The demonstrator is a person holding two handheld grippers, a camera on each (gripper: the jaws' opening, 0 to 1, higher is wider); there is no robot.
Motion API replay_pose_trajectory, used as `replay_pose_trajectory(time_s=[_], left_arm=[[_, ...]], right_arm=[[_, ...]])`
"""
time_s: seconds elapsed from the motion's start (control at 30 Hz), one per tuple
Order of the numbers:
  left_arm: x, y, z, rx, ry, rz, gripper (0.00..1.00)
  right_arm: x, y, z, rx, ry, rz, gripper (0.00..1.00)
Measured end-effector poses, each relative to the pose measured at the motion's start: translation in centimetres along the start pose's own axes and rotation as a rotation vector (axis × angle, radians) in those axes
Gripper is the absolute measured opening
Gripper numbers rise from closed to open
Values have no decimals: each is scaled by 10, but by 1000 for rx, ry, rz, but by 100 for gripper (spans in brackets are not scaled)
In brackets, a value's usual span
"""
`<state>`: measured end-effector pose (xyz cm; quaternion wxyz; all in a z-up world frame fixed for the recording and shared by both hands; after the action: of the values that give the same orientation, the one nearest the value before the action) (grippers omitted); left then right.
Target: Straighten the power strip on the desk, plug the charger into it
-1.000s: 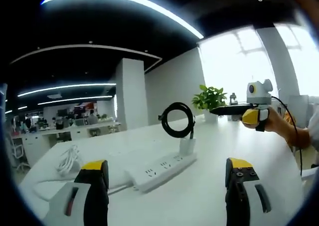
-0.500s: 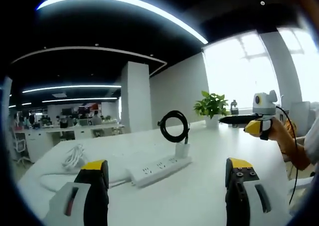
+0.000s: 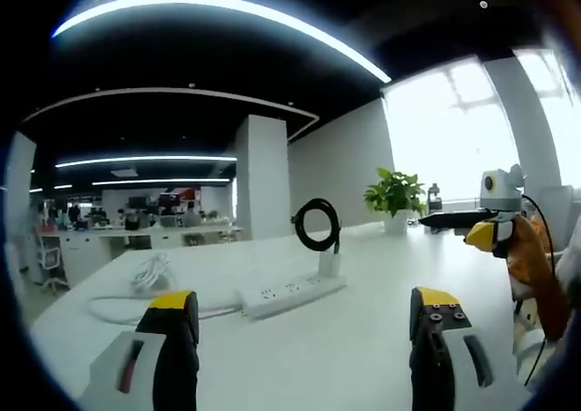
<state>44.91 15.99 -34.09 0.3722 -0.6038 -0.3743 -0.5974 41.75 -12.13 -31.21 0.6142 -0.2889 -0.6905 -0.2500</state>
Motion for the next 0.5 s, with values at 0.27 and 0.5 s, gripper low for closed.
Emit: replay_pose_trajectory(time_s=[0.27,0.5], left_arm=[[-10,-18,2,26,-42,0,98],[-15,-30,5,58,-71,14,98]], right_arm=[[-5,-16,17,-48,0,-9,100],[-16,-27,19,-70,39,11,100]])
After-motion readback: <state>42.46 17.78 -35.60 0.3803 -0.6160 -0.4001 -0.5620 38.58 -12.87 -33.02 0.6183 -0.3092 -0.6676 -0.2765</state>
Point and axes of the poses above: the point that each gripper's makers call its tool centre point, and the gripper's own axes: y roughly forward along the fingers, z roughly to its left, x roughly out of its top, the point moved 6 cm from there along -y, roughly backward along the fingers, and after that the axes turned 11 degrees about x, right-handed, at the moved point
